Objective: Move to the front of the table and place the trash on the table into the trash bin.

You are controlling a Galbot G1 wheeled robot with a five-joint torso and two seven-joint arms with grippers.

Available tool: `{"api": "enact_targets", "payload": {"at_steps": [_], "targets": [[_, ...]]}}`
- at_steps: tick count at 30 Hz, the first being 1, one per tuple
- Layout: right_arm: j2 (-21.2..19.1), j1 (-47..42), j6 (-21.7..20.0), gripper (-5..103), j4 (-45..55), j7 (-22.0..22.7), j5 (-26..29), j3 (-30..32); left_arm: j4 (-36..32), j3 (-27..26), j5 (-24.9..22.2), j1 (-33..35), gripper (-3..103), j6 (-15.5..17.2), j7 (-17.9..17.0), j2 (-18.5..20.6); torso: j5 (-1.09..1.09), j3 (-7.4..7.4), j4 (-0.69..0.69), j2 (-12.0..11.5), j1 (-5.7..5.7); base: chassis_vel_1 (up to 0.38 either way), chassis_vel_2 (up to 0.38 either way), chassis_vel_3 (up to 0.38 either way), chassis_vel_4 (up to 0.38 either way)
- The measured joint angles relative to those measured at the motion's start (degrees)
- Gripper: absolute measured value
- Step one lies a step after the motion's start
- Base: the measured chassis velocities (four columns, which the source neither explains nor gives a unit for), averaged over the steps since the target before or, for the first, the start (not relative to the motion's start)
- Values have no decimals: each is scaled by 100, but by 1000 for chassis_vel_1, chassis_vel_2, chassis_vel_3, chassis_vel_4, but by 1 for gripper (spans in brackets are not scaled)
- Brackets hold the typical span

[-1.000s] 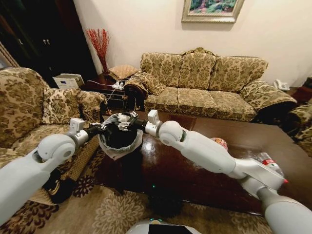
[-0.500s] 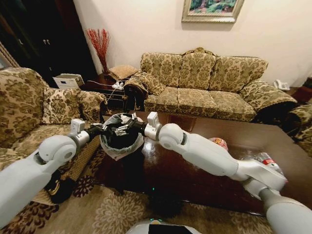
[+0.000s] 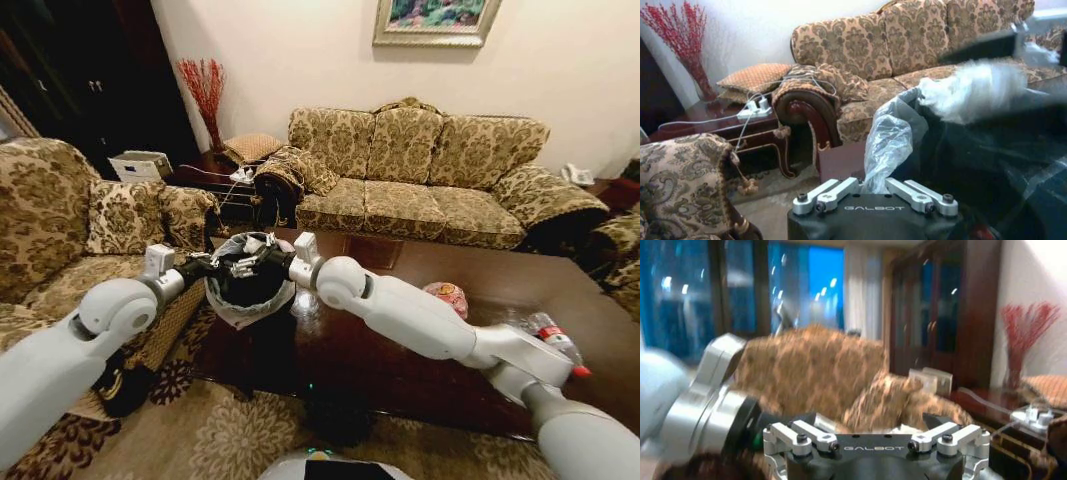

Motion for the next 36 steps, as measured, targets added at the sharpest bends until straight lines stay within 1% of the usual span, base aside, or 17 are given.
{"api": "enact_targets", "payload": {"at_steps": [1,2,5,6,9,10,11,13,14,19,22,23,25,26,28,31,36], "targets": [[0,0,0,100,0,0,0,0,0,0,0,0,1,0,0,0,0,0,0,0,0,0,0,0,0],[-37,-1,13,100,-41,-197,-95,27,3,5,2,-11,1,1,-12,-14,-3,0,-1,0,0,0,0,0,0],[-8,-50,12,100,-51,-58,37,180,2,5,0,-8,1,1,-8,-16,2,0,-2,0,0,0,0,0,0],[-25,-72,-70,100,-10,-23,156,199,13,5,2,-8,1,-2,2,-12,2,0,-2,0,0,0,0,0,0],[-119,-123,-22,100,9,-300,47,118,39,5,5,-25,1,-4,4,-21,1,0,-3,0,0,0,0,0,0],[-85,-176,48,100,3,-270,50,121,40,2,5,-30,1,-4,2,-30,1,0,-3,0,0,0,0,0,0],[-26,-203,3,100,-2,-106,66,118,37,-2,4,-27,1,-4,9,-31,2,0,-1,0,0,0,0,0,0],[-30,-192,-75,100,-24,-130,16,63,35,-9,7,-18,1,-5,14,-29,1,0,-1,0,0,0,0,0,0],[-30,-185,-100,100,-107,-364,-116,41,33,-18,13,-13,1,-5,15,-30,-1,0,-1,0,0,0,0,0,0],[47,-168,-139,100,-164,-278,-13,80,10,-67,5,11,1,-3,7,-42,2,0,0,0,0,0,0,0,0],[-167,-163,-327,100,-13,-592,-78,88,22,-83,5,13,1,-2,9,-37,0,0,-1,0,0,0,0,0,0],[-167,-163,-327,100,-13,-592,-78,88,22,-83,5,13,1,-2,9,-37,0,0,-1,0,0,0,0,0,0],[-393,-243,-526,100,215,-777,-147,102,22,-83,5,12,1,-2,13,-38,1,0,-1,0,0,0,0,0,0],[-393,-243,-526,100,215,-777,-147,102,22,-83,5,12,1,-2,13,-38,1,0,-1,0,0,0,0,0,0],[-587,-302,-722,100,422,-966,-232,159,21,-58,9,10,1,-3,15,-48,2,0,-4,0,0,0,0,0,0],[-705,-325,-761,100,548,-1024,-272,187,21,-32,15,10,1,-2,15,-68,1,0,-3,0,0,0,0,0,0],[-1022,-380,-776,100,780,-1363,-423,291,17,-32,40,65,1,-2,10,-81,1,0,-1,0,0,0,0,0,0]]}}
